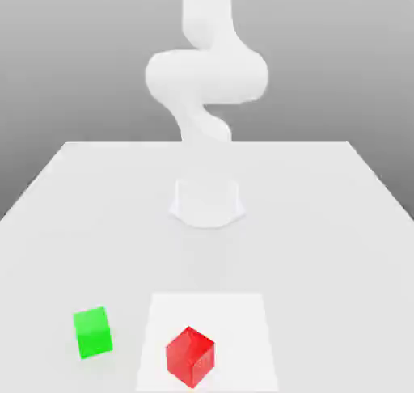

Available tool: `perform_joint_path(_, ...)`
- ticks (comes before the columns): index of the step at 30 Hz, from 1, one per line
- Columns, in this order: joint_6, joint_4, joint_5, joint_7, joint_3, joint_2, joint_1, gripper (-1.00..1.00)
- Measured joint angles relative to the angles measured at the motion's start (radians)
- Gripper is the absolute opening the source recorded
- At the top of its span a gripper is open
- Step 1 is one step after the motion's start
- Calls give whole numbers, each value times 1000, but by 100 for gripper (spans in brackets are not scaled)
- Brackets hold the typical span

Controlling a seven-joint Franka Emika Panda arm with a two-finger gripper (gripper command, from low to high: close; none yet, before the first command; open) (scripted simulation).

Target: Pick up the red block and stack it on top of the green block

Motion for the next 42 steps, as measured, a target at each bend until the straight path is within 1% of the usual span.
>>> perform_joint_path(8,120,-67,-36,211,69,297,-88,0)
perform_joint_path(14,208,-116,-65,368,100,515,-134,0)
perform_joint_path(19,282,-157,-77,490,100,695,-150,0)
perform_joint_path(24,361,-195,-50,577,92,872,-145,0)
perform_joint_path(29,503,-177,-84,619,59,1053,-120,0)
perform_joint_path(30,519,-174,-89,623,54,1072,-116,-100)
perform_joint_path(36,529,-172,-92,626,52,1082,-114,-100)
perform_joint_path(38,497,-178,-82,619,61,1044,-122,-100)
perform_joint_path(42,385,-200,-44,588,80,911,-138,-100)
